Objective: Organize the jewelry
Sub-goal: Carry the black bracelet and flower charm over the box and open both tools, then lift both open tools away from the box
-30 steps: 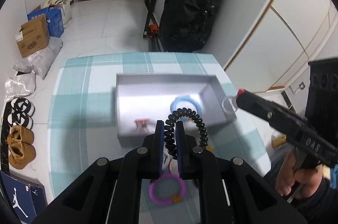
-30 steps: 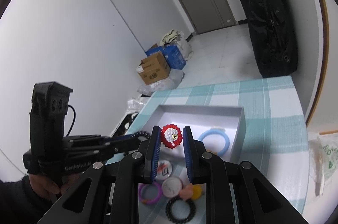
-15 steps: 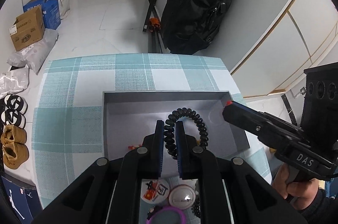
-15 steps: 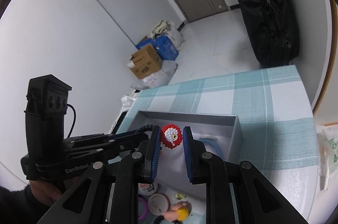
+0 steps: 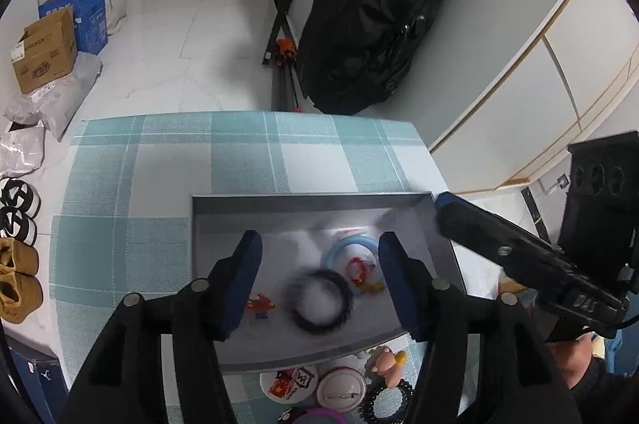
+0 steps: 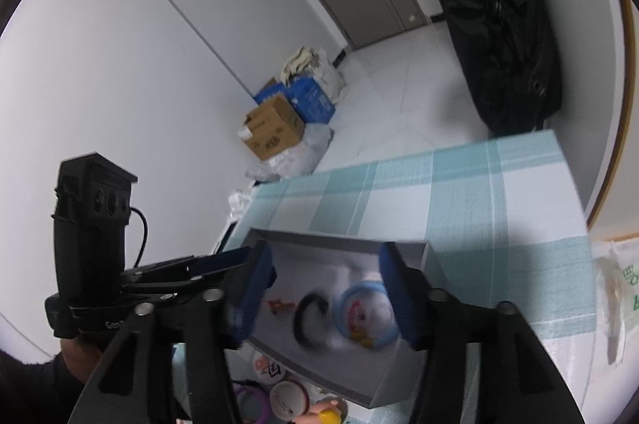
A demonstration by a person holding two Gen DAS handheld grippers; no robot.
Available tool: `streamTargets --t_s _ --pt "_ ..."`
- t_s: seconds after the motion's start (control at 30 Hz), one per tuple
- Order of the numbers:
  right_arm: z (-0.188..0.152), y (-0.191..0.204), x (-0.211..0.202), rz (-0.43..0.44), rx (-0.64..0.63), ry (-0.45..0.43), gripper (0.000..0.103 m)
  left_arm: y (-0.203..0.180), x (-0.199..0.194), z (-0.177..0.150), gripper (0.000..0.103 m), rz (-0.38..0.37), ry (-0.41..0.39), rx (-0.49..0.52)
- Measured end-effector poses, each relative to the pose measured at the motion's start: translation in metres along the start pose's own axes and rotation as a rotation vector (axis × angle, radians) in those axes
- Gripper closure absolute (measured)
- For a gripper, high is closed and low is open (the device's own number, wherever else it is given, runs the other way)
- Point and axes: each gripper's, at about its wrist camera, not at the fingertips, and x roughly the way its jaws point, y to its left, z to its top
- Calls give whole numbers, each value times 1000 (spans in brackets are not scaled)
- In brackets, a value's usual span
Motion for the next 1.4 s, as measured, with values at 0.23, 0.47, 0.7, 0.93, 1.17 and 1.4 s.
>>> streamTargets --t_s 0.23,0.47,0.7,0.93,1.17,1.4 --pt "0 4 -10 -22 -17 -25 24 -11 -4 -10 47 56 -23 51" --pt "-6 9 -24 -71 -41 -55 10 -14 -19 -23 46 90 -71 67" --pt "-18 23 -40 -101 -94 -99 2 -16 -37 -34 44 129 -143 79" --pt "-31 37 -51 -141 -154 -124 0 -22 -50 -51 33 180 -200 98" --pt "-49 42 -60 -181 -160 -114 0 -27 -53 -72 28 217 -210 108" --pt "-68 41 -61 -234 -179 -50 0 -19 -50 -97 27 224 -147 126"
